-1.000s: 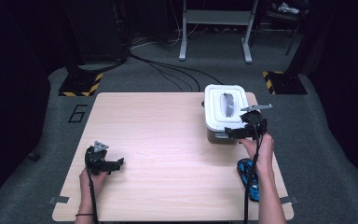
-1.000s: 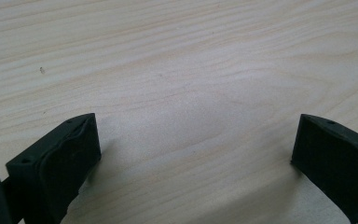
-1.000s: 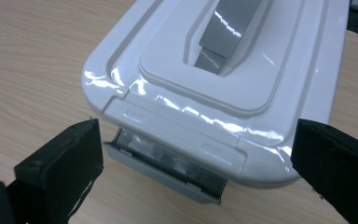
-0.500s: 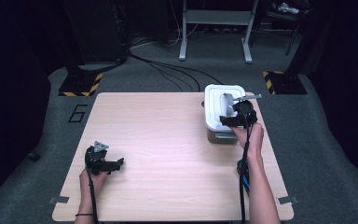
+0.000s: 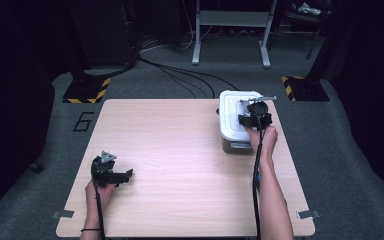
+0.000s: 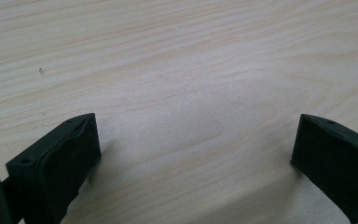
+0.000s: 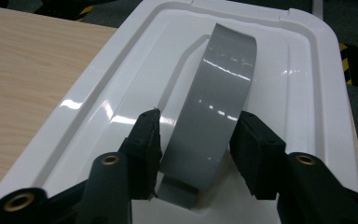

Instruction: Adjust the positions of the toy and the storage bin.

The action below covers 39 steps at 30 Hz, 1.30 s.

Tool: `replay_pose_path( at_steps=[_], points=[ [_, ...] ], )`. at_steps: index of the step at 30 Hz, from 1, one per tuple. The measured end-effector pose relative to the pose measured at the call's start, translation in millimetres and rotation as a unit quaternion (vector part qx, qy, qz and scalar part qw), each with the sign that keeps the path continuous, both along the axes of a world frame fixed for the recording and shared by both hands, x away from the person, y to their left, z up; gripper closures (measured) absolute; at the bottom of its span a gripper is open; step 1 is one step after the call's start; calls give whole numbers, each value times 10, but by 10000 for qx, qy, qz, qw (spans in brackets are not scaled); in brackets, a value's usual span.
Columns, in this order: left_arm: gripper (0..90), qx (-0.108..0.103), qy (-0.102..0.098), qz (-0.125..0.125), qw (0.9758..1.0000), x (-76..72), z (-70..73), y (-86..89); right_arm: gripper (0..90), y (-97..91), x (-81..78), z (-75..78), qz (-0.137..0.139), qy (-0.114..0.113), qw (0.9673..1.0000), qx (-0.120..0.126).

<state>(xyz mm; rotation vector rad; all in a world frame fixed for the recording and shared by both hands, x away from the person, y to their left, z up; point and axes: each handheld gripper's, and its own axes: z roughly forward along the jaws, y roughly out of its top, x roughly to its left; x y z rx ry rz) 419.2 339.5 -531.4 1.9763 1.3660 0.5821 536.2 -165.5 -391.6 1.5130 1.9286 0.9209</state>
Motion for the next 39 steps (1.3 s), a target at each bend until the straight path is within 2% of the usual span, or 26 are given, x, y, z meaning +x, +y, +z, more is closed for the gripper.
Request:
replay_pose_path(
  at_steps=[3, 5, 8, 16, 29, 32, 39],
  points=[
    [10, 1, 19, -14, 10000, 0, 3, 2, 571, 20, 41, -8, -35, -30, 10000, -55],
    [9, -1, 10, -12, 10000, 2, 1, 1, 576, 33, 59, -5, -79, 27, 10000, -53],
    [9, -3, -1, -16, 10000, 5, -1, 1, 583, 34, 71, -14, -98, -16, 9999, -36],
    [9, -4, -3, -17, 10000, 5, -1, 0, 597, 27, 70, -12, -80, 47, 9999, 50],
    [10, -4, -2, -17, 10000, 5, -1, 0, 641, 9, 36, 5, 386, 192, 9986, 292],
    [10, 0, 24, -32, 10000, 4, 3, 3, 651, 10, 20, 8, 470, 237, 9977, 417],
    [10, 2, 29, -35, 10000, 4, 4, 3, 661, 1, -14, 14, 672, 301, 9963, 451]
  ],
)
